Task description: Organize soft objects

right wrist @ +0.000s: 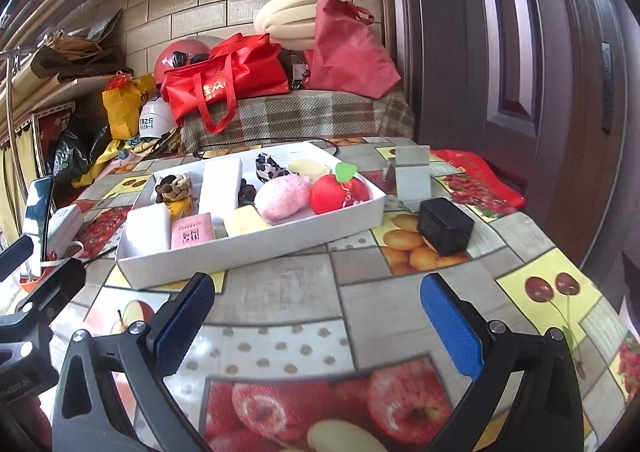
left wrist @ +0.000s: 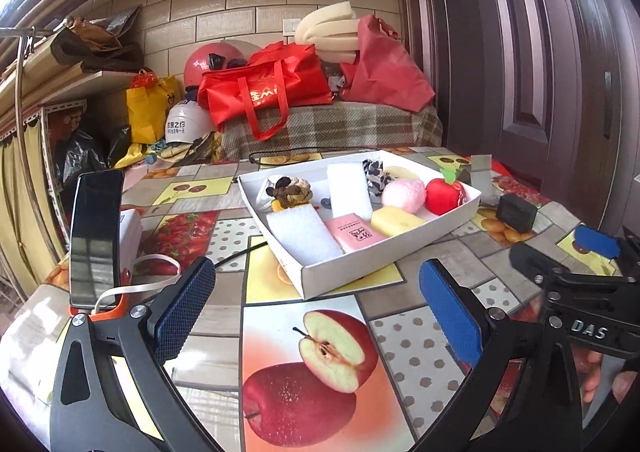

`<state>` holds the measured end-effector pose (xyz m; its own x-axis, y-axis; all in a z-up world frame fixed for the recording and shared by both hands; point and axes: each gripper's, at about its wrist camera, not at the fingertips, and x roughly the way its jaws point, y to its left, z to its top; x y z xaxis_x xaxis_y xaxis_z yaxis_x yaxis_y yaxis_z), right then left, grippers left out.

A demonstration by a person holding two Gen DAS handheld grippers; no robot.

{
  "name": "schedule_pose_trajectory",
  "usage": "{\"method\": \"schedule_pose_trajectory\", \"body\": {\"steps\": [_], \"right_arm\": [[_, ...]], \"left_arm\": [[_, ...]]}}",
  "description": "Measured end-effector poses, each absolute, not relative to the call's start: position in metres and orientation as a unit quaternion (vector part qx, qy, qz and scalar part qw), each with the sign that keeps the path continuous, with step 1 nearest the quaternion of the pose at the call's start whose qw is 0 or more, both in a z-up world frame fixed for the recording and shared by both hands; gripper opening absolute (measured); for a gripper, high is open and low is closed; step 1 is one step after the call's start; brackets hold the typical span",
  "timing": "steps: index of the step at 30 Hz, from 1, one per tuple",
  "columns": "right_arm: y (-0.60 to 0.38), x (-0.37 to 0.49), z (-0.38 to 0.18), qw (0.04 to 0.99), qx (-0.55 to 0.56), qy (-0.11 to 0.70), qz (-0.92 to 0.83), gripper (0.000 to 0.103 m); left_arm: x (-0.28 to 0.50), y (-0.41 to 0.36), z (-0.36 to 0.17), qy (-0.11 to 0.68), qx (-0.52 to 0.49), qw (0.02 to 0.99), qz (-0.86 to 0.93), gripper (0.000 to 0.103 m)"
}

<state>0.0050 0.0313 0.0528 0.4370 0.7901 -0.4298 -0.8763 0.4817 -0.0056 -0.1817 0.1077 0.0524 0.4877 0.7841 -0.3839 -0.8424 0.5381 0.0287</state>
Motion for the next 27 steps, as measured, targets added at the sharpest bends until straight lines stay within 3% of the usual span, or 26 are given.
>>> {"method": "schedule_pose_trajectory", "body": {"steps": [4, 7, 14, 27], "right_arm": [[-0.001, -0.008, 0.060, 0.853, -0.102, 0.152, 0.489, 0.103], [-0.025, -0.011, 0.068, 0.880, -0.078, 0.142, 0.447, 0.103], [-0.038, 0.012, 0.060, 0.889, -0.044, 0.216, 0.402, 0.103], [-0.035, 0.007, 0.058, 0.880, -0.059, 0.218, 0.417, 0.103]], "left_arm": [[-0.173, 0.101, 0.046, 0.221, -0.086, 0.845, 0.480, 0.103], [-0.174, 0.092, 0.048, 0.209, -0.080, 0.850, 0.476, 0.103], [-0.174, 0.073, 0.051, 0.194, -0.066, 0.867, 0.454, 0.103], [-0.170, 0.077, 0.048, 0.216, -0.072, 0.869, 0.440, 0.103]]}}
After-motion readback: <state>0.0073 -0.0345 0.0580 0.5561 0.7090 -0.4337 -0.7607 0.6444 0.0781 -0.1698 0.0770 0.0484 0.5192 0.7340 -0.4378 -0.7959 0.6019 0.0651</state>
